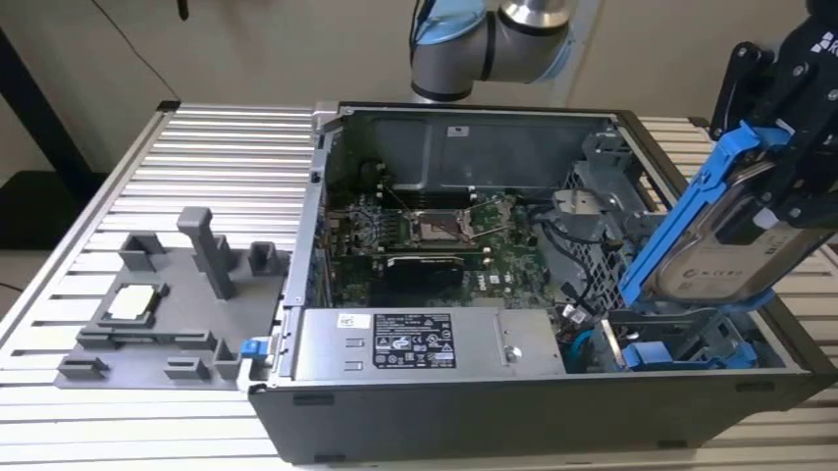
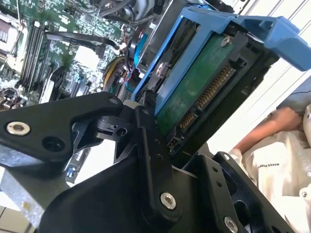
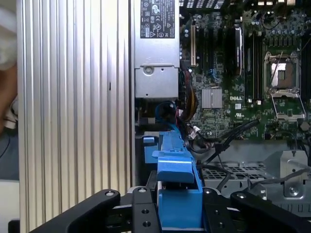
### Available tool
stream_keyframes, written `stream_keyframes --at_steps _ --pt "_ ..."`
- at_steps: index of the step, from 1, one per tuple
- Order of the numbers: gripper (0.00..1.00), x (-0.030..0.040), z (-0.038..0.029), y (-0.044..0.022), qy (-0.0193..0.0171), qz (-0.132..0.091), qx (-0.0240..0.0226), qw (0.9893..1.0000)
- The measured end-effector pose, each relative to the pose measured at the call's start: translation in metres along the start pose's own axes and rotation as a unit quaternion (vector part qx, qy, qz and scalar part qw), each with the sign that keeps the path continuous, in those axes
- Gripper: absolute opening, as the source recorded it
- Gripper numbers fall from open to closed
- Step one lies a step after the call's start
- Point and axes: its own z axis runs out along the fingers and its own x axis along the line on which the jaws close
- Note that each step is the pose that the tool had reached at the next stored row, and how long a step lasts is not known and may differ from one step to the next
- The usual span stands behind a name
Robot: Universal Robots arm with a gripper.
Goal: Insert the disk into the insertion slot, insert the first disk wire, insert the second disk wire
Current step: 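Insert the disk into the insertion slot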
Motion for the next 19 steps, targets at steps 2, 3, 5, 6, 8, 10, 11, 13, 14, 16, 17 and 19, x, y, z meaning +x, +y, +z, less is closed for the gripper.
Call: stream_keyframes --at_steps 2,3,5,6,8,10,11,13,14,16,17,19 --pt "0.33 0.0 0.0011 -0.0005 -0.0002 0.0 0.0 1.0" --pt "0.33 0.0 0.0018 -0.0007 -0.0003 0.0 0.0 1.0" --pt "0.33 0.0 0.0032 -0.0012 -0.0005 0.0 0.0 1.0" --pt "0.33 0.0 0.0038 -0.0014 -0.0006 0.0 0.0 1.0" --pt "0.33 0.0 0.0047 -0.0018 -0.0013 0.0 0.0 1.0" --pt "0.33 -0.0001 0.0057 -0.0023 -0.002 0.0 0.0 1.0" --pt "0.33 -0.0001 0.0064 -0.0026 -0.0021 0.0 0.0 1.0" --pt "0.33 -0.0001 0.0089 -0.0034 -0.0022 0.0 0.0 1.0" --pt "0.33 -0.0001 0.0101 -0.0037 -0.0023 0.0 0.0 1.0" --pt "0.33 -0.0001 0.012 -0.0042 -0.0022 -0.001 0.0 1.0" --pt "0.33 -0.0001 0.013 -0.0045 -0.0022 -0.001 0.0 1.0" --pt "0.33 -0.0002 0.0149 -0.005 -0.0022 -0.002 0.0 1.0"
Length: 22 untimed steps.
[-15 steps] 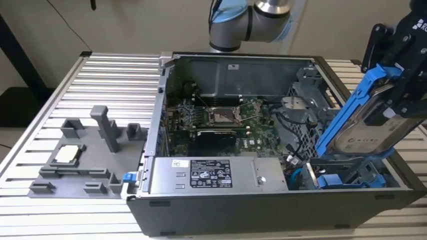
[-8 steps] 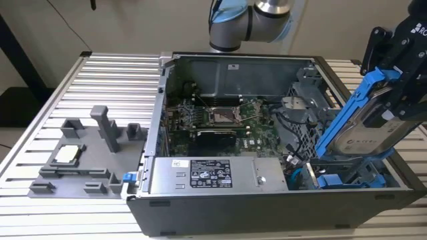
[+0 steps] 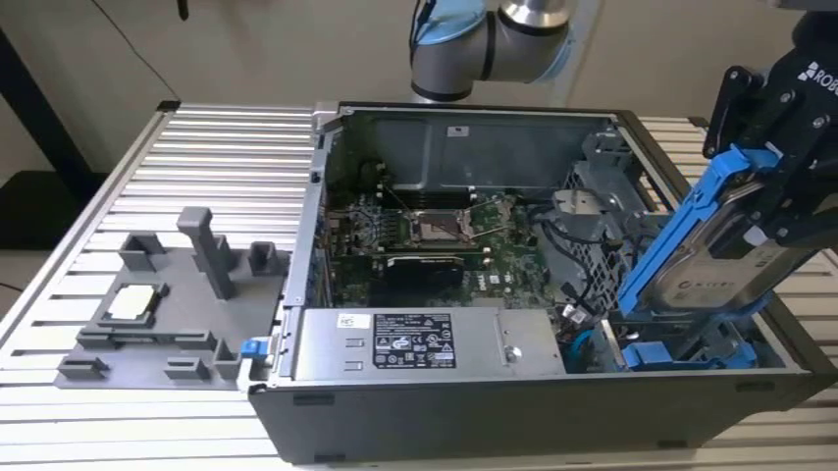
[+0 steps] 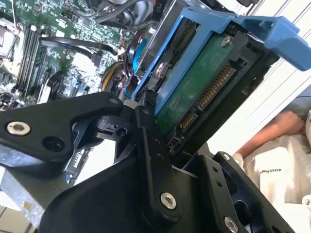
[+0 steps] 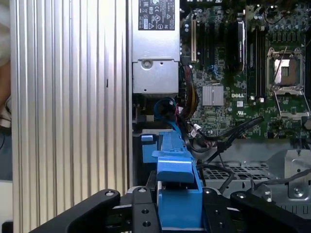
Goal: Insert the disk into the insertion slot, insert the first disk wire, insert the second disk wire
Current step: 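Insert the disk into the insertion slot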
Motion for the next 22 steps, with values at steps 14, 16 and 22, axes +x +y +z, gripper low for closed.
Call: stream_keyframes --at_steps 14,16,22 --pt "0.33 -0.0001 0.0127 -0.0032 0.0004 -0.011 0.0031 0.9999" --pt "0.33 -0.0001 0.0151 -0.0048 0.0004 -0.011 0.0031 0.9999" --pt "0.33 -0.0001 0.0211 -0.0072 0.0001 -0.011 0.0026 0.9999"
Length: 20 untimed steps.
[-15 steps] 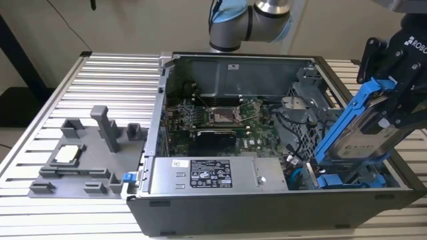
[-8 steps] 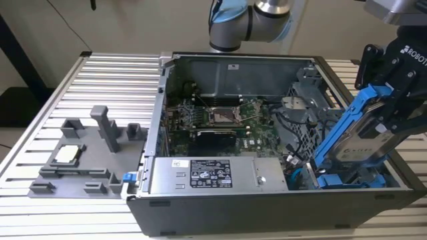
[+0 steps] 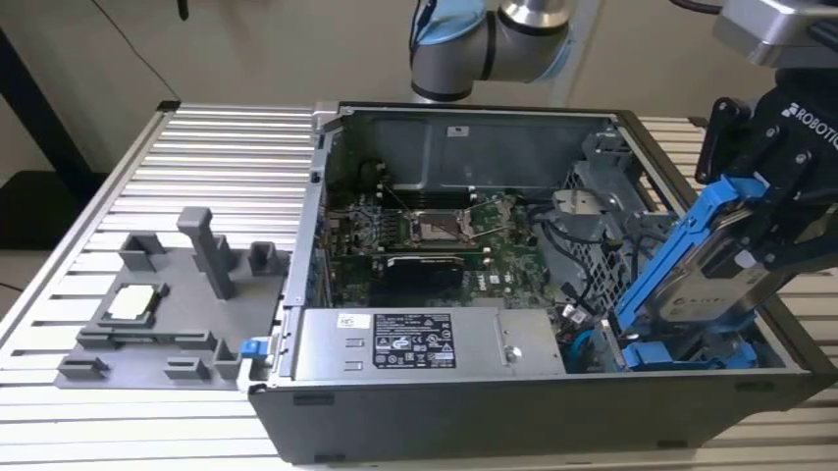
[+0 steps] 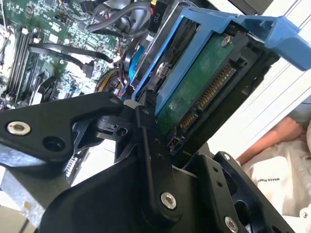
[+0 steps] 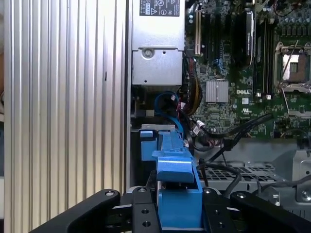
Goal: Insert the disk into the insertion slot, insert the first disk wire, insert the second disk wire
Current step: 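Insert the disk into the insertion slot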
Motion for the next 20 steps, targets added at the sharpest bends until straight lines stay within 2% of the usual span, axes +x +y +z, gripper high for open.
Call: stream_keyframes --at_steps 12,20 --pt "0.33 -0.0001 0.0116 -0.0015 -0.0011 0.0 -0.0001 1.0" --pt "0.33 -0.0001 0.0222 -0.0036 -0.0033 0.0 -0.0006 1.0"
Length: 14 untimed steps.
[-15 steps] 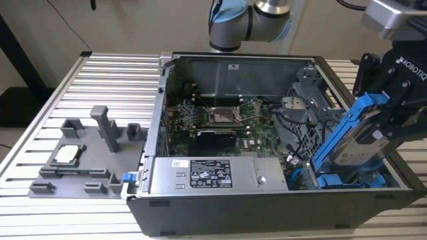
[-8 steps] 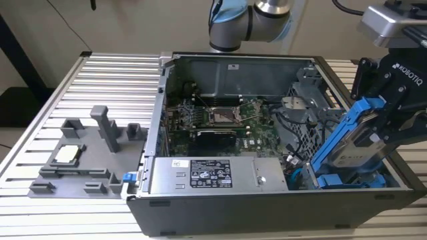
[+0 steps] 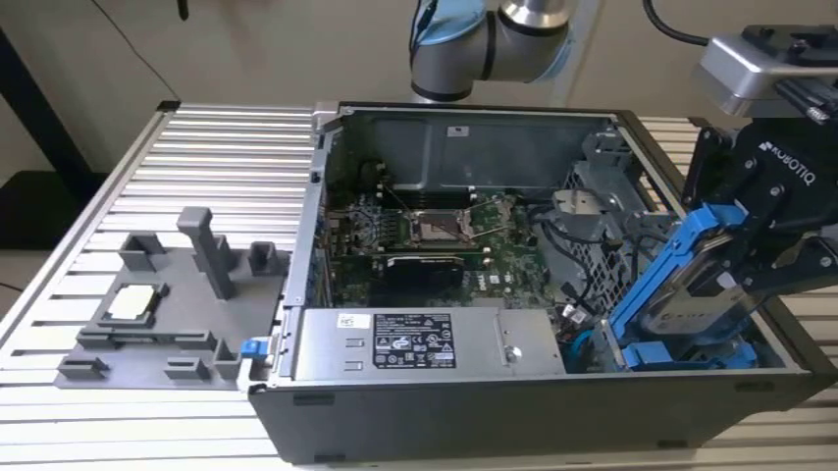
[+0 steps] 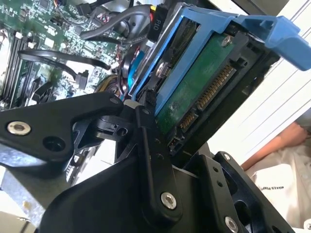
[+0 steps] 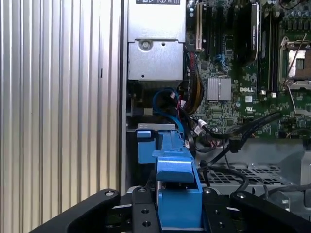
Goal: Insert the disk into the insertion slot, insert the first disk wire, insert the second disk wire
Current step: 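Insert the disk into the insertion slot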
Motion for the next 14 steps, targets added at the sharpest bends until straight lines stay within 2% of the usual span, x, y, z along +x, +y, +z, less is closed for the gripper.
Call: stream_keyframes --at_steps 14 --pt "0.33 0.0001 0.0231 -0.0016 -0.001 0.0 -0.0013 1.0"
